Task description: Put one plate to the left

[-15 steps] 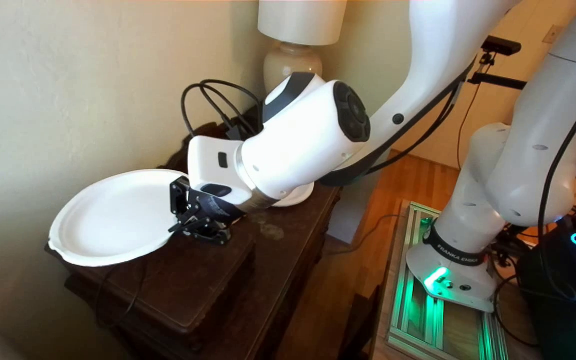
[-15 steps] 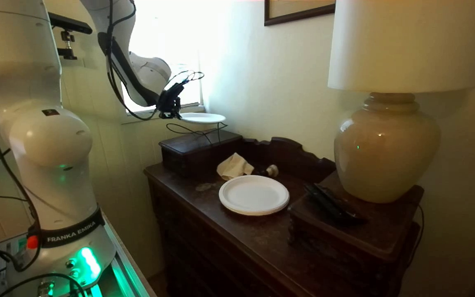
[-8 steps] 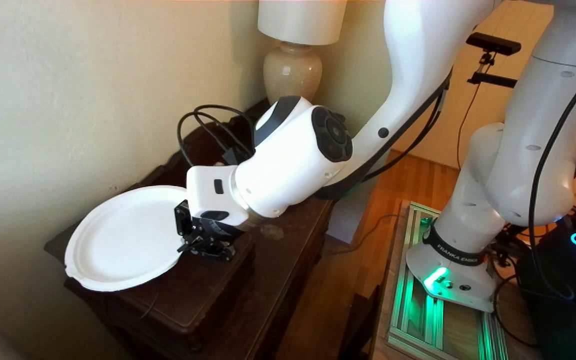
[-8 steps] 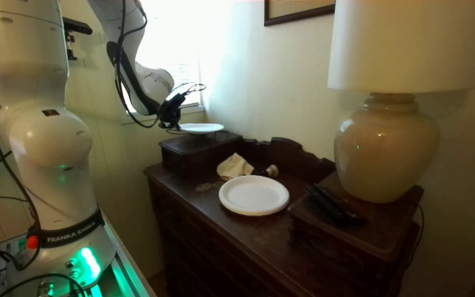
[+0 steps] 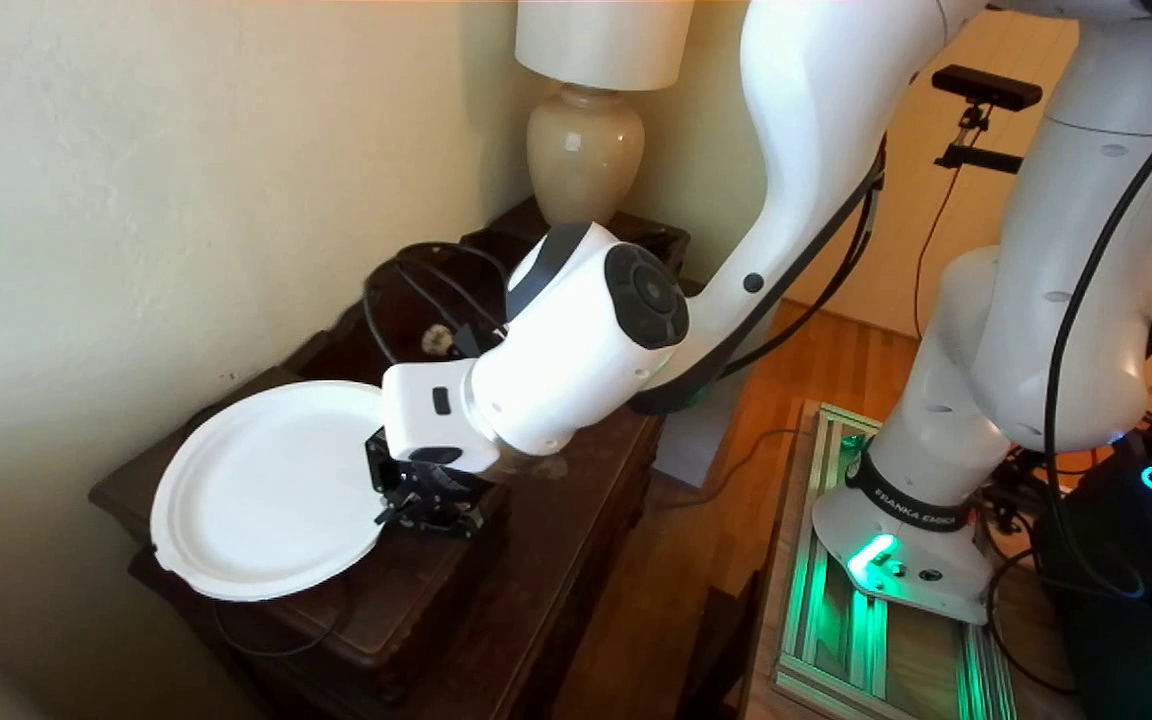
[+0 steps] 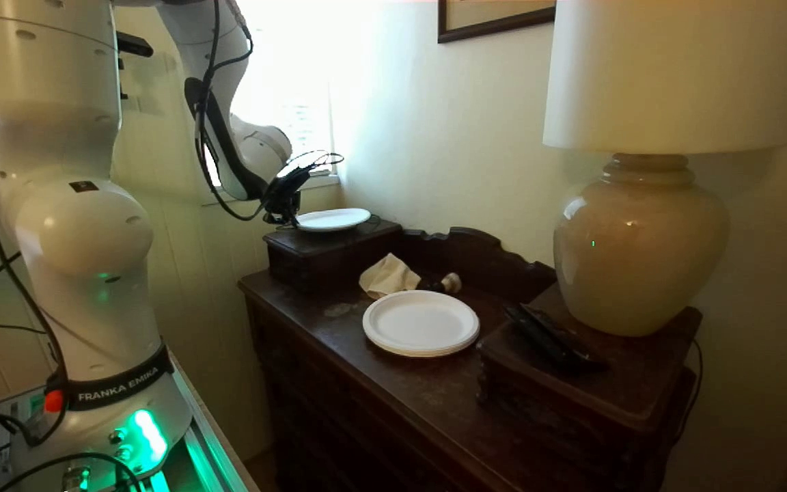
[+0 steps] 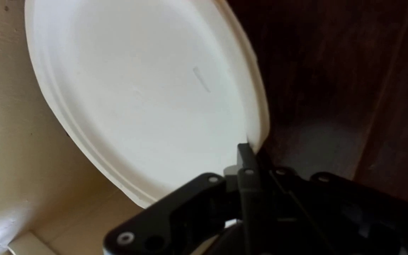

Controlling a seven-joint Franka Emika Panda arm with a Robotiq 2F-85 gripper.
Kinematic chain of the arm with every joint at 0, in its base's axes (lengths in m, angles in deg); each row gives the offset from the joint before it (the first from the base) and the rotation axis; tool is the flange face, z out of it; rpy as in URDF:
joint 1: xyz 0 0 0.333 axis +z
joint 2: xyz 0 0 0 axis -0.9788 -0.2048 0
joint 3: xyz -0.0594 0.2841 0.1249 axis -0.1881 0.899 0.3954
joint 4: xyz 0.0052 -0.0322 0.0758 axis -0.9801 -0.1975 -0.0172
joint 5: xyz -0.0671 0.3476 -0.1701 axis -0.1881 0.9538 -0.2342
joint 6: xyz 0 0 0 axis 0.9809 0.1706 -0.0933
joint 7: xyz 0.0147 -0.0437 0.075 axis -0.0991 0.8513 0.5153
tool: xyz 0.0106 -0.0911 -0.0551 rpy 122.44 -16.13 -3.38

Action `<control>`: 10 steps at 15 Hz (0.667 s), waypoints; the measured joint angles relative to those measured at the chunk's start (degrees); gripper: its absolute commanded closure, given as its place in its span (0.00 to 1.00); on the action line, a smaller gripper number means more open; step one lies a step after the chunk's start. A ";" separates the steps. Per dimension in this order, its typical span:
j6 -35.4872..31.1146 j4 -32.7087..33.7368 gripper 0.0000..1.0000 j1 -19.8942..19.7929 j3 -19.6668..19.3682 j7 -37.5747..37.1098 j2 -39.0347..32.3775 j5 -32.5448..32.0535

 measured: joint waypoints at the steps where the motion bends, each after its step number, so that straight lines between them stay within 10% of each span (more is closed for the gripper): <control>1: 0.00 -0.05 0.65 -0.04 -0.05 -0.26 -0.06 0.00; 10: -0.21 0.62 0.02 -0.36 0.11 -2.10 2.88 3.61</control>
